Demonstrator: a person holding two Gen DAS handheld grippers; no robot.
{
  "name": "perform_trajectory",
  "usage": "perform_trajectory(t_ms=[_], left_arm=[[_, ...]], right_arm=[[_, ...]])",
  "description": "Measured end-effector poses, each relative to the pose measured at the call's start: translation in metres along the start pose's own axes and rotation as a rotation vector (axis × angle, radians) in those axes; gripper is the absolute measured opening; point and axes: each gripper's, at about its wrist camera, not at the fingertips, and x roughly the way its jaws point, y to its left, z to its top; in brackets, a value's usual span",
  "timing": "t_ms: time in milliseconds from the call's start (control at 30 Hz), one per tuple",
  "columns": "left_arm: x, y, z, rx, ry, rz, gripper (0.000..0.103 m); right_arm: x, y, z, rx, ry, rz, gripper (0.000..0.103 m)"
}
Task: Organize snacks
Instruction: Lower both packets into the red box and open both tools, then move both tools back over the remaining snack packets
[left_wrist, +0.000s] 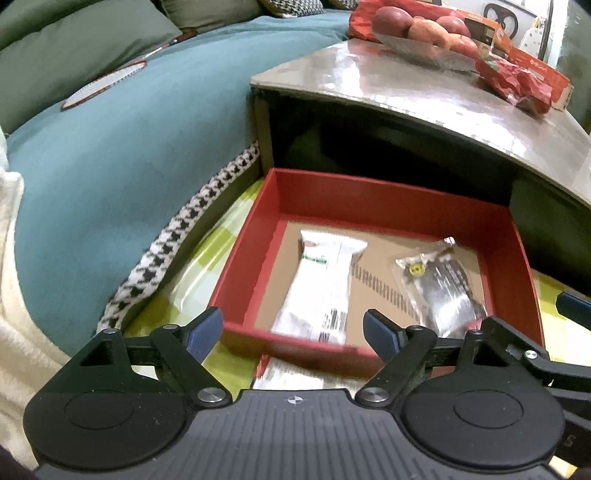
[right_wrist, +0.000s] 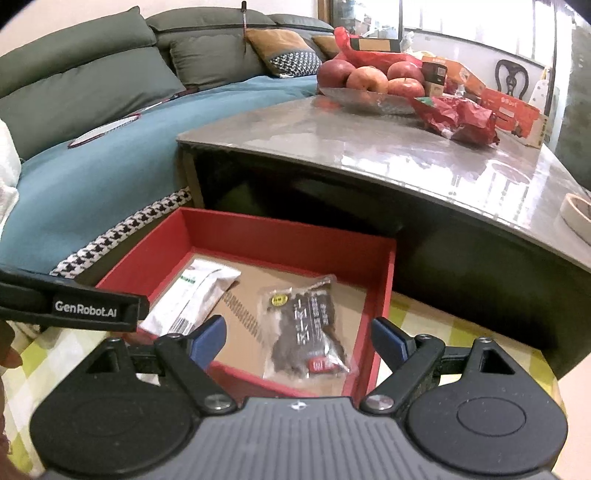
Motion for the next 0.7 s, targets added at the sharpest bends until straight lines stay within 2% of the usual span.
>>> perform_trajectory(t_ms=[700], left_arm=[[-0.025, 0.0, -0.054, 0.07, 0.047, -0.028, 0.09]], right_arm=[[-0.046, -0.005, -0.037, 0.03, 0.04, 0.014, 0.091]])
